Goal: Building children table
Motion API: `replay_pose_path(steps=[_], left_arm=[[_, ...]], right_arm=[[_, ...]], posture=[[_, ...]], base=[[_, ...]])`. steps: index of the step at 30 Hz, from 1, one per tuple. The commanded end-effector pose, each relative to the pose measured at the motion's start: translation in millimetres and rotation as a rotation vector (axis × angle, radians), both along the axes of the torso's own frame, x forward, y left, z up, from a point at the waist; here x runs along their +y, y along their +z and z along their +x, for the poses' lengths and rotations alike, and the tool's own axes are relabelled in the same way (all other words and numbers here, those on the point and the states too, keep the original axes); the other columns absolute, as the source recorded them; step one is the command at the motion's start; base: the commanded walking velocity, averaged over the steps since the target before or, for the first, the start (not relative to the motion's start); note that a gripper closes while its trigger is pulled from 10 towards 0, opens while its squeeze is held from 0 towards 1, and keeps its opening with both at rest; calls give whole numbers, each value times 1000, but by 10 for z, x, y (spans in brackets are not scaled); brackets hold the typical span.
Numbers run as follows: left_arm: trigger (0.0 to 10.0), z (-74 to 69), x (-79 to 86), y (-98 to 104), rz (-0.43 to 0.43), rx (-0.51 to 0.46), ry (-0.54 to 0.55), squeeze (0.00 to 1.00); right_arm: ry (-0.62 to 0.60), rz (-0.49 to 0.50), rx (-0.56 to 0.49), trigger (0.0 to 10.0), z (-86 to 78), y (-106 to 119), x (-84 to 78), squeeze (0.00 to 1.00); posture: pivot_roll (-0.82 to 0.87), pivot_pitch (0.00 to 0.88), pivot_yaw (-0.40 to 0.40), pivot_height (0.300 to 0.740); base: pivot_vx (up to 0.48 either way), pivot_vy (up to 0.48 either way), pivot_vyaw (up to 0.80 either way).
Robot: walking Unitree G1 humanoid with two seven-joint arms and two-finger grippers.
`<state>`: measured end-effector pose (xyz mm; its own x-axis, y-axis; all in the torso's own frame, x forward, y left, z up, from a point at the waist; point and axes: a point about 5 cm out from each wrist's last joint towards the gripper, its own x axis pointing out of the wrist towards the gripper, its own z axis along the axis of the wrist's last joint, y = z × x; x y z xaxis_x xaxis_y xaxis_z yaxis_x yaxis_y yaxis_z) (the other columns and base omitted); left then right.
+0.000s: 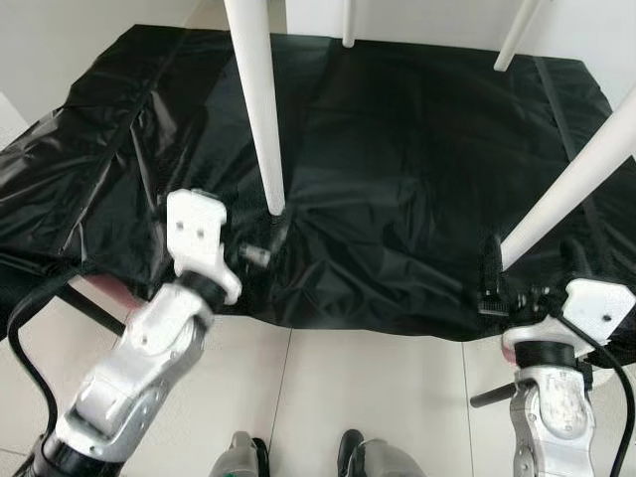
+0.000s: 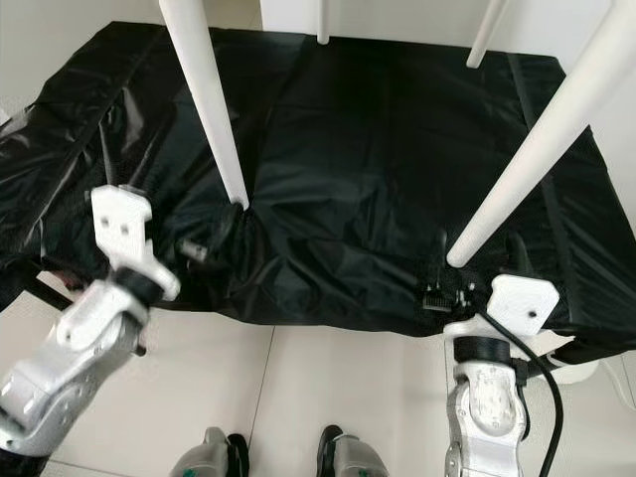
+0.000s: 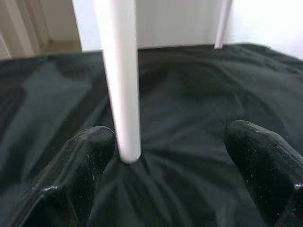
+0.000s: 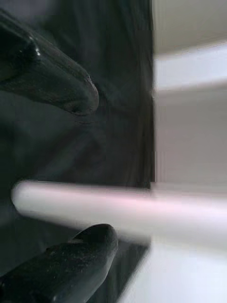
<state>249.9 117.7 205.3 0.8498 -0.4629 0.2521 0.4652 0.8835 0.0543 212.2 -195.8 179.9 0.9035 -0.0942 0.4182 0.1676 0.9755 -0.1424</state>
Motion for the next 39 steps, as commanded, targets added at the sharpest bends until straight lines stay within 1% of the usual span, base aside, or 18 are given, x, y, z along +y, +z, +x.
replay_pose_path(steps=[1,3,4,6,7,8,10,13,16,22,26,28,30,32,35,37,38,39], left_arm=[[10000,-52,75,-283,84,67,-81,0],[10000,-83,160,-508,123,135,-75,0],[10000,-83,211,-629,116,183,-46,0],[10000,-83,211,-629,116,183,-46,0],[10000,-87,282,-778,122,224,-2,0],[10000,-87,282,-778,122,224,-2,0],[10000,-131,393,-1062,136,295,53,0],[10000,-160,429,-1164,151,310,67,0],[10000,-232,519,-1415,166,365,86,0],[10000,-288,566,-1616,206,409,74,0],[10000,-350,618,-1943,281,499,71,0],[10000,-350,618,-1943,281,499,71,0],[10000,-355,641,-2146,315,557,105,0],[10000,-344,638,-2212,320,576,123,0],[10000,-324,631,-2260,322,594,140,0],[10000,-278,625,-2307,342,610,162,0],[10000,-278,625,-2307,342,610,162,0],[10000,-262,639,-2313,340,612,172,0]], right_arm=[[115,10,148,10000,-20,-332,60,0],[157,-32,217,10000,-65,-517,50,0],[176,-5,265,10000,-78,-626,24,0],[176,-5,265,10000,-78,-626,24,0],[192,2,317,10000,-104,-762,0,0],[192,2,317,10000,-104,-762,0,0],[206,6,396,10000,-146,-1013,-39,0],[206,-12,413,10000,-150,-1082,-47,0],[241,-61,432,10000,-139,-1193,-42,0],[291,-89,468,10000,-166,-1323,-35,0],[332,-130,584,10000,-268,-1644,-65,0],[332,-130,584,10000,-268,-1644,-65,0],[319,-140,679,10000,-354,-1876,-108,0],[310,-146,709,10000,-380,-1950,-117,0],[301,-161,725,10000,-391,-1997,-120,0],[262,-182,590,10000,-316,-1850,-100,0],[262,-182,590,10000,-316,-1850,-100,0],[273,-148,482,10000,-225,-1663,-62,0]], posture=[[55,181,26,740],[55,181,26,740],[56,176,19,740],[56,176,19,740],[57,170,15,740],[57,170,15,740],[57,153,5,740],[53,146,4,740],[53,111,-5,740],[52,88,-12,740],[46,59,-22,740],[46,59,-22,740],[49,35,-26,740],[45,32,-25,740],[43,23,-23,740],[26,18,3,740],[26,18,3,740],[14,22,28,740]], base=[[0,0,0],[0,0,0],[0,0,0],[0,0,0],[0,0,0],[0,0,0],[0,0,0],[0,0,0],[0,0,0],[0,0,0],[0,0,0],[0,0,0],[0,0,0],[0,0,0],[0,0,0],[0,0,0],[0,0,0],[0,0,0]])
